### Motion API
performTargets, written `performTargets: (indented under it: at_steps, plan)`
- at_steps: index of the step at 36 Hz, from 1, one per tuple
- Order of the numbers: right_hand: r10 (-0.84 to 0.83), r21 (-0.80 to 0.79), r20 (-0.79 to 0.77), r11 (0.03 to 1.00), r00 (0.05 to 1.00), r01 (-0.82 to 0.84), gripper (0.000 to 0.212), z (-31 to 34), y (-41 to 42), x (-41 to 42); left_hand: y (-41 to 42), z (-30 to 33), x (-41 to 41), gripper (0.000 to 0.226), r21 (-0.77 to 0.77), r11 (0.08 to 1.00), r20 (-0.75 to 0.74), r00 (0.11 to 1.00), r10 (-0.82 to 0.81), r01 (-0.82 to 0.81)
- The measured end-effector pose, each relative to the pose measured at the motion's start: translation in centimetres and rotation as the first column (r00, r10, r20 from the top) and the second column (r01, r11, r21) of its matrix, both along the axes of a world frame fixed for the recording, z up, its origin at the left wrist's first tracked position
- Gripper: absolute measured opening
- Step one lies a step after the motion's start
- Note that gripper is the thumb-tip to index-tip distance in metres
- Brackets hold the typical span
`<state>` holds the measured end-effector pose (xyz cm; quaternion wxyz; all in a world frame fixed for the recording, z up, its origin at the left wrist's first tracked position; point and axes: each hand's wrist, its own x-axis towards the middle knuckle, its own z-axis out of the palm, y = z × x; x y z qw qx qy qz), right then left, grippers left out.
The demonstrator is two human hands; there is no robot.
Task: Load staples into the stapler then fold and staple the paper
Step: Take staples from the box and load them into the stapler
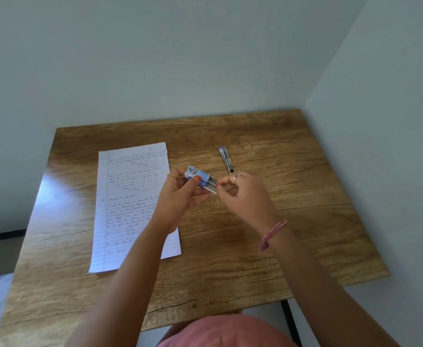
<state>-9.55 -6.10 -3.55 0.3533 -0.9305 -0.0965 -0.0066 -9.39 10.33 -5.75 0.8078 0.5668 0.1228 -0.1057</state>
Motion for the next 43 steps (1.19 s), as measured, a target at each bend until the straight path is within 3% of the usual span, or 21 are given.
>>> performTargets:
  at_steps: [5,10,13,16,22,27,34,43]
  plan:
    - [0.029,-0.168,0.051,0.986,0.998,-0.020,0.018,0.2,0.2,0.2,-0.4,-0.1,-0.2,0.011,-0.009,1.000,0.012,1.000,-0.001,0.002]
    - [-0.029,-0.171,0.039,0.985,0.999,0.036,0.014,0.5,0.3,0.4,-0.3,-0.5,-0.5,0.027,-0.019,0.999,0.024,0.999,-0.041,0.041]
    - [-0.052,-0.059,-0.036,0.997,0.998,0.050,0.009,0.8,0.3,0.4,-0.2,-0.7,-0.8,0.056,0.114,0.986,0.073,0.989,-0.128,0.119]
    - [-0.090,0.114,-0.146,0.988,0.985,0.107,0.007,1.0,0.0,0.5,-0.2,-0.9,-1.0,0.077,0.131,0.978,0.064,0.984,-0.169,0.159]
    - [-0.013,0.474,-0.488,0.836,0.873,0.277,0.008,1.3,-0.5,0.5,-0.8,-1.1,-1.4,0.104,0.230,0.955,0.064,0.976,-0.208,0.188]
    - [0.043,0.594,-0.562,0.716,0.826,0.367,0.011,1.0,-0.7,0.4,-1.2,-1.4,-1.7,0.077,0.274,0.952,0.099,0.980,-0.170,0.138]
    - [-0.006,0.590,-0.488,0.735,0.873,0.335,0.002,0.1,-0.4,-0.4,-1.6,-1.8,-2.1,0.073,0.294,0.950,0.102,0.984,-0.143,0.108]
    - [-0.069,0.611,-0.434,0.710,0.898,0.350,0.007,-0.6,-0.1,-1.3,-1.6,-2.5,-2.1,0.057,0.266,0.961,0.116,0.988,-0.106,0.072]
